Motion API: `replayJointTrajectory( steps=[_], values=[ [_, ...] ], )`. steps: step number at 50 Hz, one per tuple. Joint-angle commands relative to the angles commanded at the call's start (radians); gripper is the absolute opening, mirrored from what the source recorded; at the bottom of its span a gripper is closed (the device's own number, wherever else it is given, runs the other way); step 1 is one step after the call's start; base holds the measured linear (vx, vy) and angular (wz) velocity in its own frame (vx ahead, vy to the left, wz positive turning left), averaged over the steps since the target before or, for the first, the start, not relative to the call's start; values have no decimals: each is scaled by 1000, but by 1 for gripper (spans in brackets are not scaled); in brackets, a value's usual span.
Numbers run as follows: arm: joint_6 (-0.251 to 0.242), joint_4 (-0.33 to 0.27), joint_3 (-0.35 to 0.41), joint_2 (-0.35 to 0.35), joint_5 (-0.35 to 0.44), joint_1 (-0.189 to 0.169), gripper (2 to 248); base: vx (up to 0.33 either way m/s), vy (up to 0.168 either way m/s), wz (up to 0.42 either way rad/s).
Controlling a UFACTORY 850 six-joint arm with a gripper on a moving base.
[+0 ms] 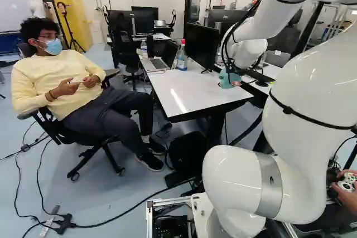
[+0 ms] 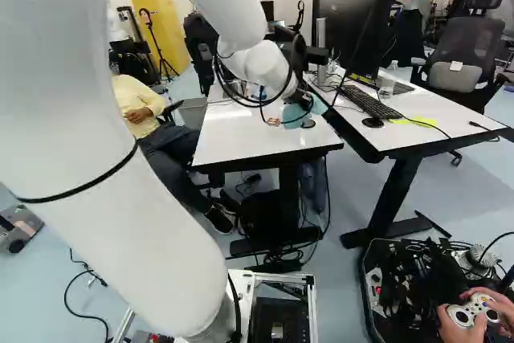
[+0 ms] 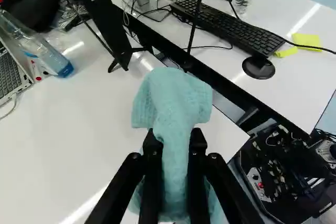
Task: Clean the table with the green towel
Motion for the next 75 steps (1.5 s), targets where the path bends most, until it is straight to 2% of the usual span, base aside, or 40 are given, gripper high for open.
replayJointTrajectory(
  steps=[8,25,26,30,31,35,36,41,42,46,47,51,52,75],
  values=[
    [0,0,-25,-24,0,-7,54,0,0,0],
    [0,0,-31,-29,0,-8,56,0,0,0],
    [0,0,-31,-29,0,-8,84,0,0,0],
    [0,0,-31,-29,0,-8,84,0,0,0],
    [0,0,-31,-29,0,-8,119,0,0,0],
    [0,0,-31,-29,0,-8,119,0,0,0],
    [0,0,-31,-29,0,-8,155,0,0,0],
    [0,0,-31,-29,0,-8,155,0,0,0],
    [0,0,-31,-29,0,-8,192,0,0,0],
    [0,0,-31,-29,0,-8,192,0,0,0],
    [0,0,-31,-29,0,-8,229,0,0,0],
    [0,0,-31,-29,0,-8,229,0,0,0],
    [0,0,-31,-29,0,-8,247,0,0,0],
    [0,0,-30,-29,1,-8,247,0,0,0]
  ],
)
